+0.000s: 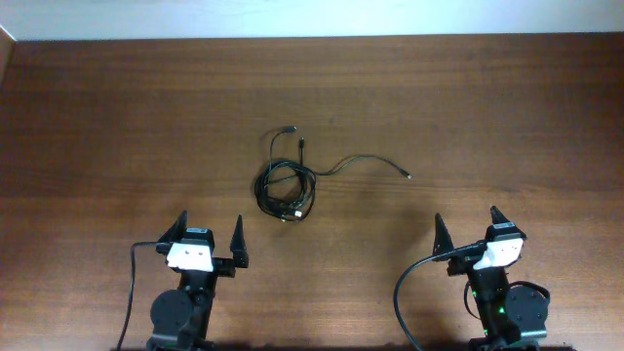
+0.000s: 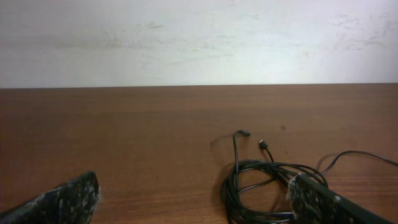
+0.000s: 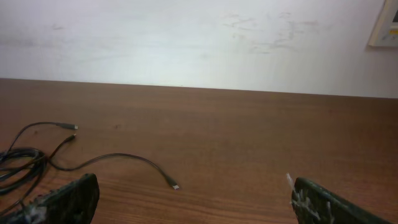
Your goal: Untangle cables
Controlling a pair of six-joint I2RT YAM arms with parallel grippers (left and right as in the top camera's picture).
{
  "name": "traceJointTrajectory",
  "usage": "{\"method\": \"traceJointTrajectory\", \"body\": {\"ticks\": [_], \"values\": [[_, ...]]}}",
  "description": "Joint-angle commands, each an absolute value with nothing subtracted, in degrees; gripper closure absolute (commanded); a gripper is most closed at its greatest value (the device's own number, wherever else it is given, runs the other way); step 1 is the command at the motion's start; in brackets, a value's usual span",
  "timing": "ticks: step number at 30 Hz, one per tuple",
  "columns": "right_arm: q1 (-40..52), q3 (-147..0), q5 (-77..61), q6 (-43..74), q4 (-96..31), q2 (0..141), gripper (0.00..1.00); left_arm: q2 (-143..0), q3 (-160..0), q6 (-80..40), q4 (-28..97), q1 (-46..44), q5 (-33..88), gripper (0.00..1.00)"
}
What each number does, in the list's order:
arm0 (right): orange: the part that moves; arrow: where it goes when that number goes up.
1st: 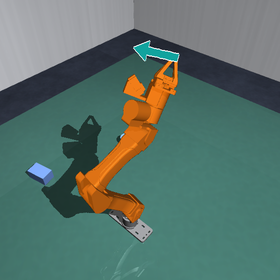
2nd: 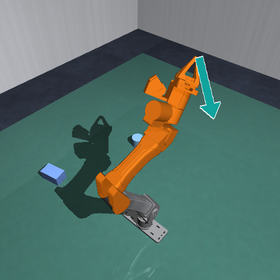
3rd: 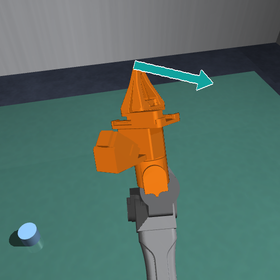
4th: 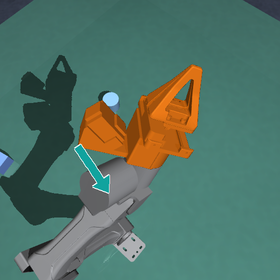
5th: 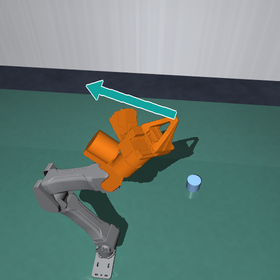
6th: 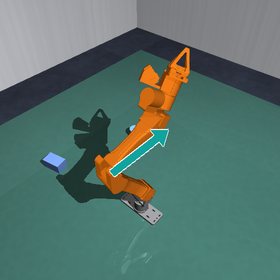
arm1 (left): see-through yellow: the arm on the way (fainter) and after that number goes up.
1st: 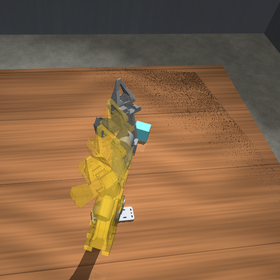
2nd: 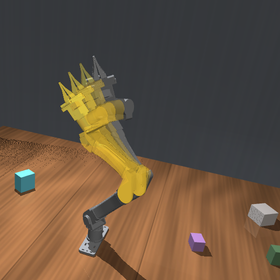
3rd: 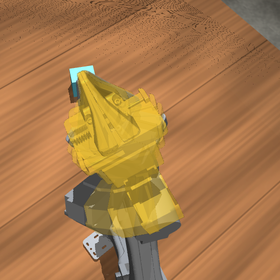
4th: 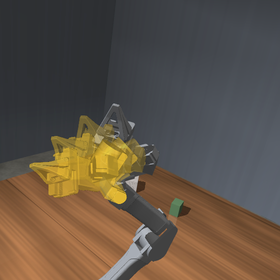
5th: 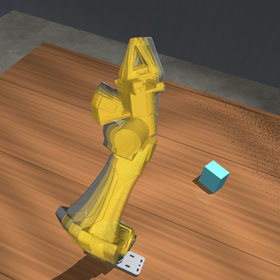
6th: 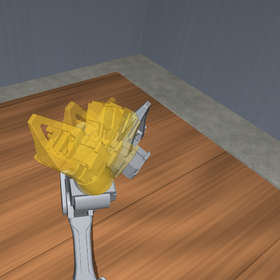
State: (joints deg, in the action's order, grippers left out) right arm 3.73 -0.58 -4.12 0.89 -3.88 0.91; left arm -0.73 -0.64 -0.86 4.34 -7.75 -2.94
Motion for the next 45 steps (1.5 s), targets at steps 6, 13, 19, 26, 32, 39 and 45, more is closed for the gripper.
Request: {"method": "traceJointTrajectory", "body": {"ticks": [6, 13, 19, 26, 32, 39, 45], "values": [[3.31, -0.32, -3.84, 1.06, -4.19, 0.62, 0.01, -0.34, -0.54, 0.05, 4.67, -7.46, -2.57, 0.01], [3.31, -0.32, -3.84, 1.06, -4.19, 0.62, 0.01, -0.34, -0.54, 0.05, 4.64, -7.44, -2.55, 0.01], [3.31, -0.32, -3.84, 1.06, -4.19, 0.62, 0.02, -0.34, -0.54, 0.05, 4.64, -7.44, -2.55, 0.01], [3.31, -0.32, -3.84, 1.06, -4.19, 0.62, 0.01, -0.34, -0.54, 0.03, 3.92, -7.46, -2.31, 0.01], [3.31, -0.32, -3.84, 1.06, -4.19, 0.62, 0.02, -0.36, -8.64, -0.82, 9.82, -7.46, 10.85, 0.01], [3.31, -0.32, -3.84, 1.06, -4.19, 0.62, 0.02, -12.38, -44.86, -0.21, 40.27, -7.46, 12.08, 0.01], [3.31, -0.32, -3.84, 1.06, -4.19, 0.62, 0.02, -37.63, -66.19, 2.26, 59.51, -7.46, 15.29, 0.01]]}}
